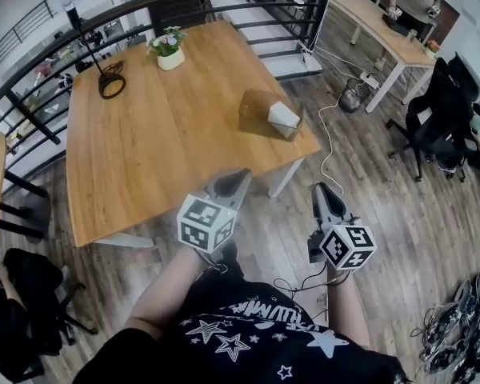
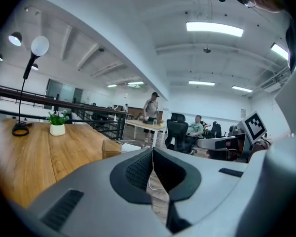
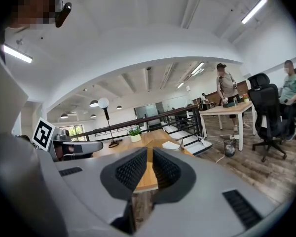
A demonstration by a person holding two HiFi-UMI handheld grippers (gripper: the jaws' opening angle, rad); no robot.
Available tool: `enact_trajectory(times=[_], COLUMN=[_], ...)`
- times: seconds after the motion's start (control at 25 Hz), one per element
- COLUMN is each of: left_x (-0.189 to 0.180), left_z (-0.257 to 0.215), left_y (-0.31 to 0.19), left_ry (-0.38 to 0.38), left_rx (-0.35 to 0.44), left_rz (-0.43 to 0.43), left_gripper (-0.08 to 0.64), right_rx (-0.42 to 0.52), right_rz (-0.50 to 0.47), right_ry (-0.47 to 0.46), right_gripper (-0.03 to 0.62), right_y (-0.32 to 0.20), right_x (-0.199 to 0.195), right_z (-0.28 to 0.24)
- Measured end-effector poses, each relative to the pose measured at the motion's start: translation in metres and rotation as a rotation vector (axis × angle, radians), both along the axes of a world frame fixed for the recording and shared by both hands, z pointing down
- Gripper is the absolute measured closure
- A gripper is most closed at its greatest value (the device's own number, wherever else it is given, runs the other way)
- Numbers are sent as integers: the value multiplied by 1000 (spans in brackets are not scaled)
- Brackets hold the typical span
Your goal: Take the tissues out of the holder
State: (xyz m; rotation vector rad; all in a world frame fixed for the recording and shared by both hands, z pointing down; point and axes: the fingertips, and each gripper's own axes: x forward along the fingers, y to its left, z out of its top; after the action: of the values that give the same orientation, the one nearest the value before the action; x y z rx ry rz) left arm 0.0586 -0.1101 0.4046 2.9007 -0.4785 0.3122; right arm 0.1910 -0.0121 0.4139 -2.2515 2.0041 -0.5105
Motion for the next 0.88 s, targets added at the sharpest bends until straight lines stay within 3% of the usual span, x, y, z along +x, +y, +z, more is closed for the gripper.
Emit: enact_trajectory(times=[0.4, 0.88], left_x=[34, 45], left_z=[1, 17], left_y=[-81, -152], left_ry=[9, 17], left_rx=[-1, -42], left_rz=[61, 94], left_gripper=[545, 545], right_rx=[-19, -81], right_rz=[35, 11], right_ry=[7, -8], right_gripper=[552, 552], right_y=[-81, -147], right_x=[22, 20], right_z=[0, 15])
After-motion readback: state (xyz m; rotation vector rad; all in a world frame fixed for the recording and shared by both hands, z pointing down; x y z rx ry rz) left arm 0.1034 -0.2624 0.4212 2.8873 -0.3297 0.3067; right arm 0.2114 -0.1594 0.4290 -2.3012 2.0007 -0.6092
